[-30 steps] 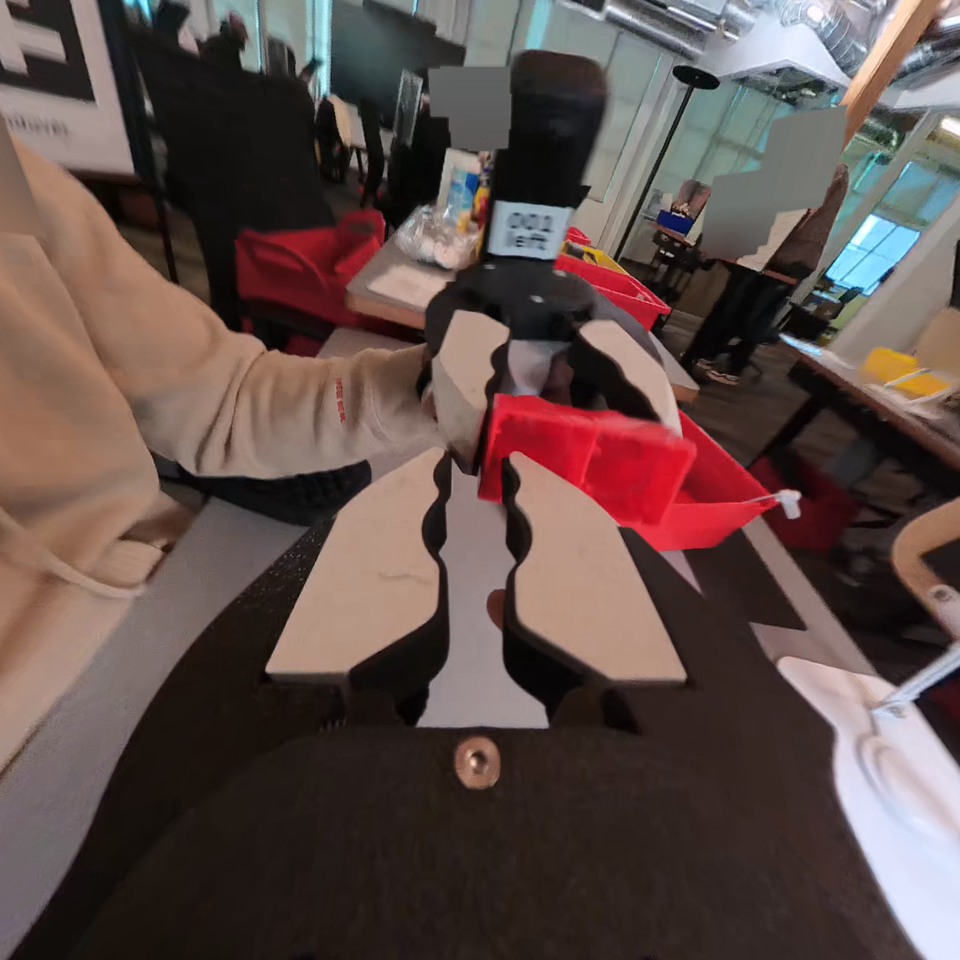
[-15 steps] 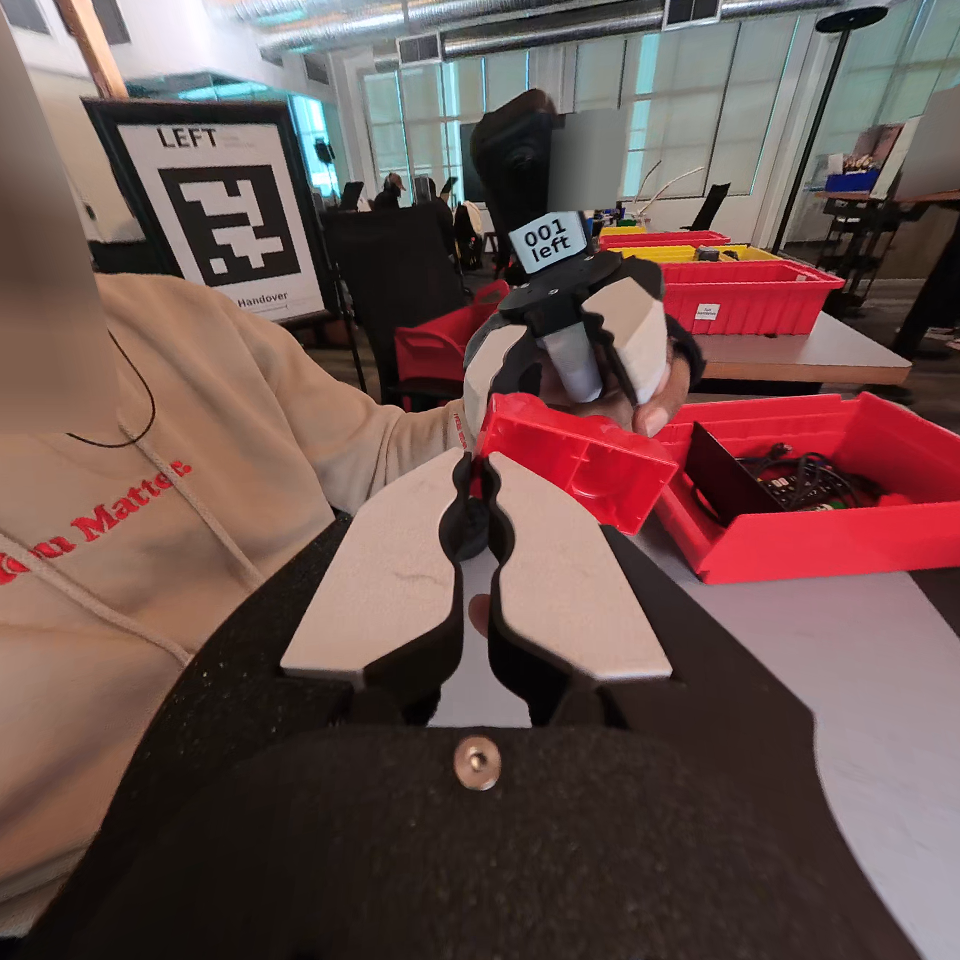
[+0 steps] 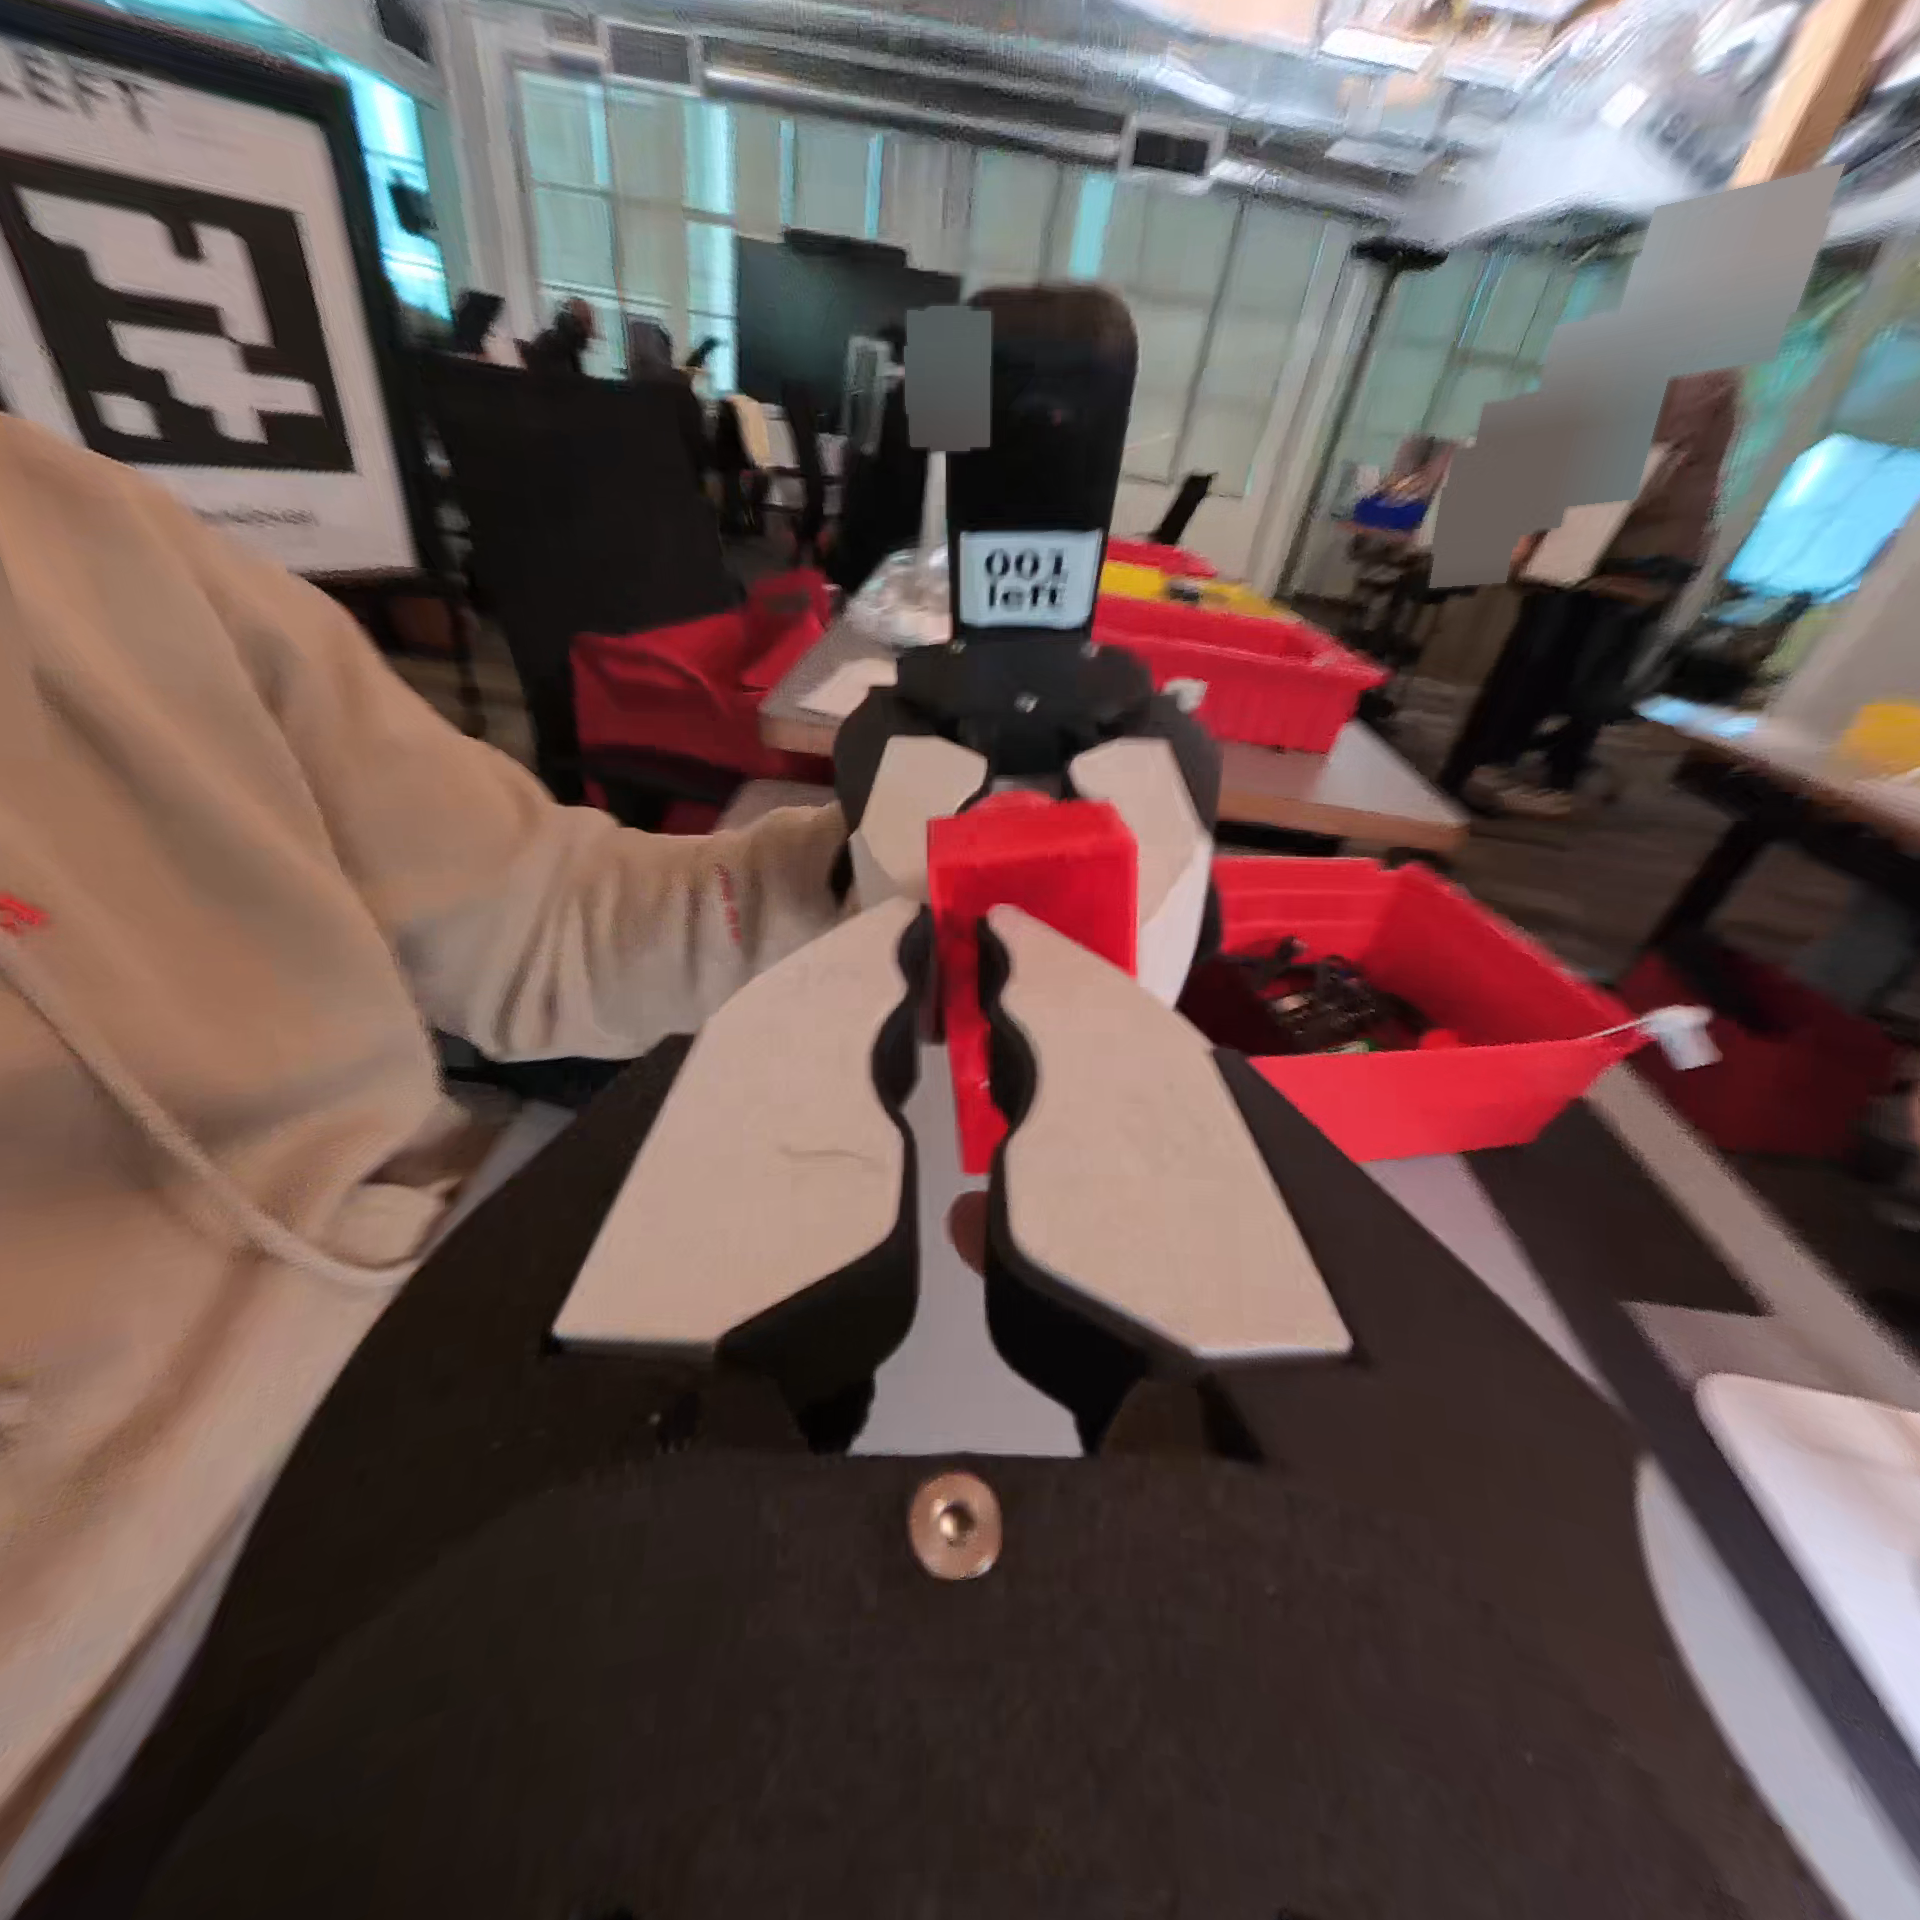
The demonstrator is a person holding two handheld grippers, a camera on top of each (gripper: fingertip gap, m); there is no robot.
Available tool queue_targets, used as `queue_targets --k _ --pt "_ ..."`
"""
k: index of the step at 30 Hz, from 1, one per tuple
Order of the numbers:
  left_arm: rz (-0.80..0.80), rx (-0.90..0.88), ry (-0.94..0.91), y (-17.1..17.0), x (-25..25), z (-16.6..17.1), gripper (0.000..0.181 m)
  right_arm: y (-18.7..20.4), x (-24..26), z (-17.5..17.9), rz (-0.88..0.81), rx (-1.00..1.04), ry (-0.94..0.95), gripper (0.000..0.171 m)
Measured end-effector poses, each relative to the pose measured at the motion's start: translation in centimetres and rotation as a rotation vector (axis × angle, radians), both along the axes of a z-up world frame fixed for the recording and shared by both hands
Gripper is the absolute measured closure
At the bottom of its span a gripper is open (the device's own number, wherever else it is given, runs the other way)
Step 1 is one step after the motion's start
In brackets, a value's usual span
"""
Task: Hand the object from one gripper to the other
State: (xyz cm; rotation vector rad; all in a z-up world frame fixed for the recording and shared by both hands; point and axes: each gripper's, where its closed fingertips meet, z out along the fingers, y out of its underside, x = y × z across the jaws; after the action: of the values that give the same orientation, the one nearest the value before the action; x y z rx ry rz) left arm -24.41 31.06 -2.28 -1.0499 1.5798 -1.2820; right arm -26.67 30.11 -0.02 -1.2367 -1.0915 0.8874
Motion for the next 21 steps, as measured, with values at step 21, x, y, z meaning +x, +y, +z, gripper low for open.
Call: queue_targets --k 21 --pt "-0.097 -0.516 -0.083 1.7 -0.2 2.4 0.147 1.6 2.0 1.5 -0.079 -0.108 0.097 0.145"
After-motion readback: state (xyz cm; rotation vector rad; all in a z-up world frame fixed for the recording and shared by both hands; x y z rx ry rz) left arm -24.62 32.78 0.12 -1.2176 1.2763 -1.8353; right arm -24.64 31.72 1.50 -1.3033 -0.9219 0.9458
